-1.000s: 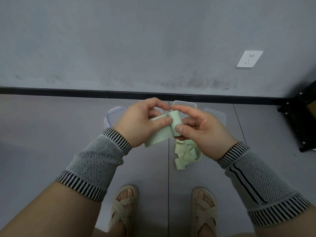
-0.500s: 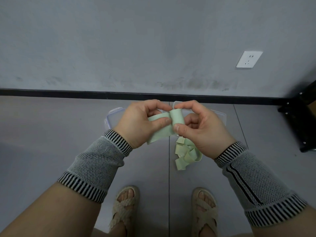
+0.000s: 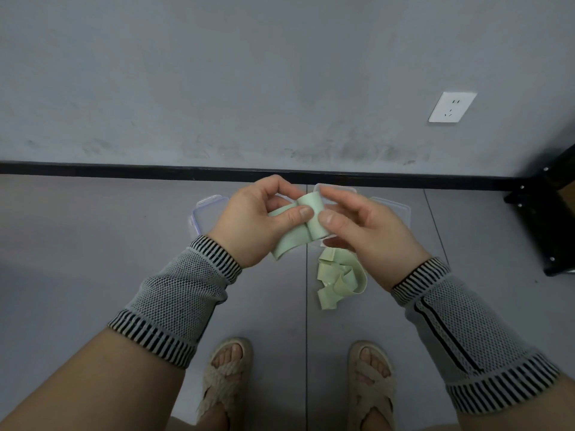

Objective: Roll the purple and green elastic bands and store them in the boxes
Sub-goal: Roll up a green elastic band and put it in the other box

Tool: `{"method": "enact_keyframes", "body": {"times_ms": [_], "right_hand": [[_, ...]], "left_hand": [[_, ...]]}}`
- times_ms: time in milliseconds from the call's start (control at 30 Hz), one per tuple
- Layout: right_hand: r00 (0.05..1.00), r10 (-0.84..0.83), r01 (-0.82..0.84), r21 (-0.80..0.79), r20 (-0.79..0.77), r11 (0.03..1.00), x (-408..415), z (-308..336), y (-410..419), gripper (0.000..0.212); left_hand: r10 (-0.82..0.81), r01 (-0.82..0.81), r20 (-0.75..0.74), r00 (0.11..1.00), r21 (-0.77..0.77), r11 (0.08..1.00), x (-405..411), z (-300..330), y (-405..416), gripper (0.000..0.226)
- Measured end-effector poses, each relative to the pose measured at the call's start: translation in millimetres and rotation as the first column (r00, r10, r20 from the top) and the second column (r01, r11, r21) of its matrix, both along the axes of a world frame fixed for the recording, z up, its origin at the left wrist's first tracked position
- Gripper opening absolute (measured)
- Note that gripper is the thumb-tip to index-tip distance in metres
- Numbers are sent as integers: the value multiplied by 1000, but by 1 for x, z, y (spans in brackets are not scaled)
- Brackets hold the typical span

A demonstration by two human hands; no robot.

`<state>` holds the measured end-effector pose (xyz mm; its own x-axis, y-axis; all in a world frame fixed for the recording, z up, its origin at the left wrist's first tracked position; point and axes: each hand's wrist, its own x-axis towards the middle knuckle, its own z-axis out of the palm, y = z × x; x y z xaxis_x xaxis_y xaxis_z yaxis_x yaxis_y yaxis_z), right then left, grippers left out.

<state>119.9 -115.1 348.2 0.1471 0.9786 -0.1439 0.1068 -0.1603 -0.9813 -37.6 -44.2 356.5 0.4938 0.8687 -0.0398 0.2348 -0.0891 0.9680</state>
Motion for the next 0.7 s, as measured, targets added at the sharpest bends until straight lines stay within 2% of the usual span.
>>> {"method": "enact_keyframes", "body": {"times_ms": [133,300,467,600,700], "right_hand": [[996,58,-61,-46,-70,997,0,0,-3,34],[998,-48,48,-5,-48,999,-1,0,-1,30],[984,-144,137,71,104,988,-6,2,0,23],[956,-181,160,107,229,981,-16,0,1,27],[961,-157,137,102,228,985,-16,2,1,29]], "left_hand": [[-13,15,-48,999,46,999,0,-3,1,11],[27,-23,-54,998,64,998,2,-3,1,20],[20,-20,21,1000,11,1000,4,-1,-1,19],[47,-46,54,997,-6,999,6,-1,-2,16],[58,-57,77,995,-21,998,4,1,0,14]]}}
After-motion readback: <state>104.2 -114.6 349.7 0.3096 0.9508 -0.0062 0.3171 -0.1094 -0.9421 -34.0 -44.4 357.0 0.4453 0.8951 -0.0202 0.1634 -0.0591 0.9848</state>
